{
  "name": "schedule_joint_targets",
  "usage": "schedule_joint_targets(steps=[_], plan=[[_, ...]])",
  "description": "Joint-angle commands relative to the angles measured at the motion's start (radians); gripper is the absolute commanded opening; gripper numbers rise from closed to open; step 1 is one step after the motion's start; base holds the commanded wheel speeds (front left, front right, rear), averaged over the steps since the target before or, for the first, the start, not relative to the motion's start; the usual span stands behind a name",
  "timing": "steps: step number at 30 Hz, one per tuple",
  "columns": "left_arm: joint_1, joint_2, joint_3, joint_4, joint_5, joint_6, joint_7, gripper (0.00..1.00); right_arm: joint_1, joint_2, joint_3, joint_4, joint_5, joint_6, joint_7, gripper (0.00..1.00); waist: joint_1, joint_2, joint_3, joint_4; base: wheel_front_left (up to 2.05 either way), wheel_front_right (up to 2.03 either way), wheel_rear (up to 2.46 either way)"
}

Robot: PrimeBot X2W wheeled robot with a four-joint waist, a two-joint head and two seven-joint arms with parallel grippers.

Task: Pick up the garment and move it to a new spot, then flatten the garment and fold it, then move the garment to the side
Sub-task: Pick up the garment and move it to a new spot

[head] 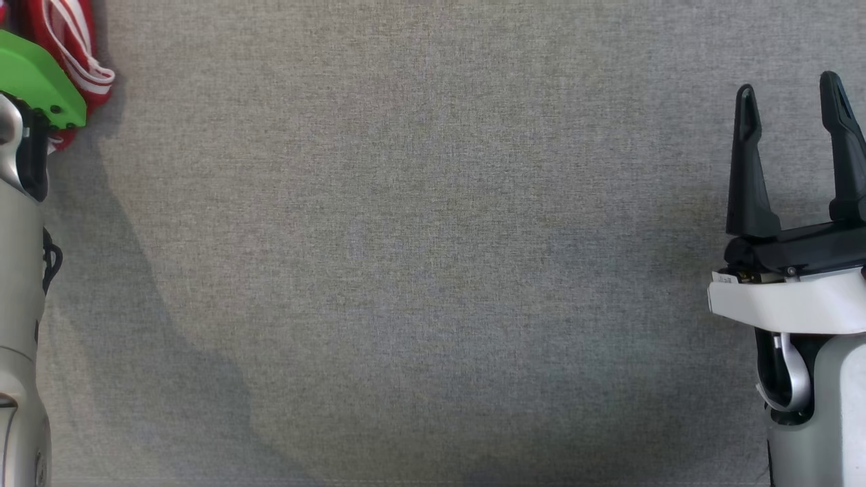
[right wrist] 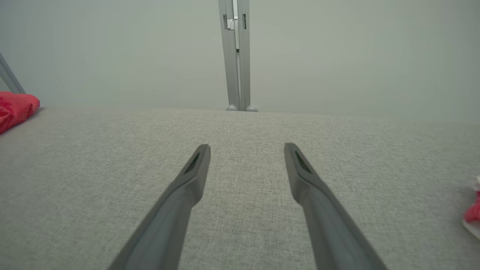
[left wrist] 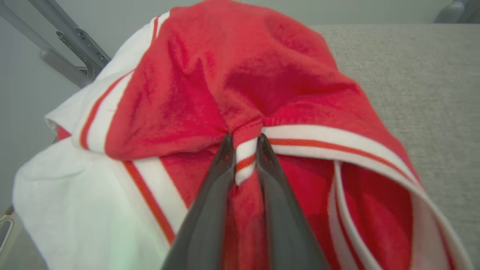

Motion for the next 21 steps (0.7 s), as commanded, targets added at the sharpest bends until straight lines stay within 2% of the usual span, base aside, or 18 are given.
schedule_joint_targets(steps=[1, 11, 17, 21], plan=[[-0.005, 0.0, -0.015, 0.008, 0.009, -0.008, -0.006, 0.0, -0.013, -0.002, 0.001, 0.01, 0.011, -0.002, -0.012, 1.0, -0.0001, 0.0, -0.024, 0.002, 0.0, 0.0, 0.0], [-0.036, 0.038, -0.144, -0.068, 0.038, -0.005, -0.039, 0.0, 0.009, -0.002, 0.015, 0.13, 0.065, -0.002, -0.073, 1.0, -0.0001, 0.0, -0.201, -0.021, 0.0, 0.0, 0.0], [-0.025, 0.046, -0.29, -0.183, 0.015, -0.005, -0.007, 0.0, 0.045, -0.001, 0.012, 0.213, 0.103, -0.002, -0.108, 1.0, -0.0001, 0.0, -0.339, -0.06, 0.0, 0.0, 0.0], [0.0, 0.056, -0.408, -0.3, -0.04, -0.005, 0.037, 0.0, 0.072, -0.002, 0.006, 0.251, 0.131, -0.002, -0.126, 1.0, -0.0001, 0.0, -0.415, -0.101, 0.0, 0.0, 0.0]])
